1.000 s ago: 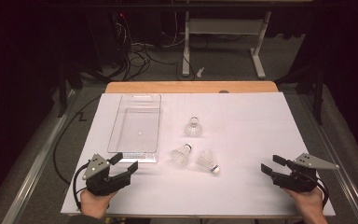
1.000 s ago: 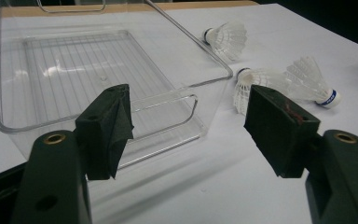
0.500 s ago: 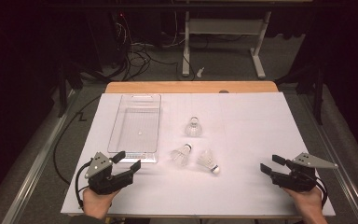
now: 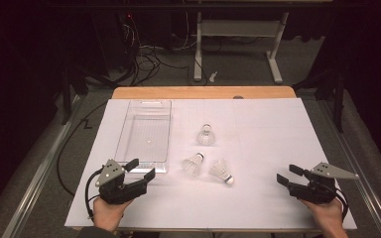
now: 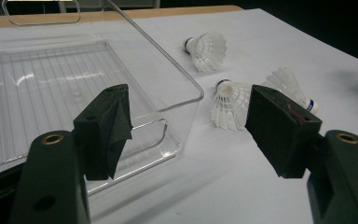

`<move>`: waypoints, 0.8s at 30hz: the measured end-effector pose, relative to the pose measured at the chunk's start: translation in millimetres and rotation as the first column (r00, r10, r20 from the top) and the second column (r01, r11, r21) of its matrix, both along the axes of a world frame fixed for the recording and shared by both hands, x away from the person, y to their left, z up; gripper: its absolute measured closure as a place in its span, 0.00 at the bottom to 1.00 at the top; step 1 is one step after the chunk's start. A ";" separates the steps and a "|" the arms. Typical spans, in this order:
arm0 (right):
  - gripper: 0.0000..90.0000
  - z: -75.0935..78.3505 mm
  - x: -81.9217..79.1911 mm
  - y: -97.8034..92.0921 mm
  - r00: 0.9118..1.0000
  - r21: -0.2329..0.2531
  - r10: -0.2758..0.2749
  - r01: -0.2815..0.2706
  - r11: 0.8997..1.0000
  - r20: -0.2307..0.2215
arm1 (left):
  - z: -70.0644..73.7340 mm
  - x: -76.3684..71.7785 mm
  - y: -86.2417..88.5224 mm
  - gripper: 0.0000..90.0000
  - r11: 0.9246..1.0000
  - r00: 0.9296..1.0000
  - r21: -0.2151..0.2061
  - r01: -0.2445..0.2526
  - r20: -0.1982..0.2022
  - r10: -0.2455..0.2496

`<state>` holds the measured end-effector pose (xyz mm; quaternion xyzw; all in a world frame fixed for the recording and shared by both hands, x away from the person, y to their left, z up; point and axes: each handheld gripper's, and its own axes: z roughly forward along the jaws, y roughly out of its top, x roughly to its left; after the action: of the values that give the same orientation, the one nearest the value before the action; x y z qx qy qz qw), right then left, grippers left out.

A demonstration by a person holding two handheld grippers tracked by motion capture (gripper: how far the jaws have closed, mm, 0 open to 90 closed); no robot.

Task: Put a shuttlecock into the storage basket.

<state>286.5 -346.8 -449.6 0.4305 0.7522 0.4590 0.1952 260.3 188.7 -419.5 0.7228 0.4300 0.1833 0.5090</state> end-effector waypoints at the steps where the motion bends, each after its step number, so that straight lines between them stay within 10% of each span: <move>1: 0.39 -0.1 0.1 0.0 1.000 0.000 0.000 0.000 1.000 0.000 | 0.4 0.9 -1.4 0.35 1.000 1.000 -0.001 0.003 0.001 -0.003; 24: 0.39 0.1 0.1 1.1 1.000 -0.002 0.005 -0.005 1.000 0.000 | 5.8 13.8 -29.4 0.35 0.999 0.999 0.007 0.047 0.008 -0.047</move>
<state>286.5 -345.8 -449.5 0.4284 0.7538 0.4587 0.1945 274.2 159.3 -413.7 0.7337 0.4101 0.1759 0.5124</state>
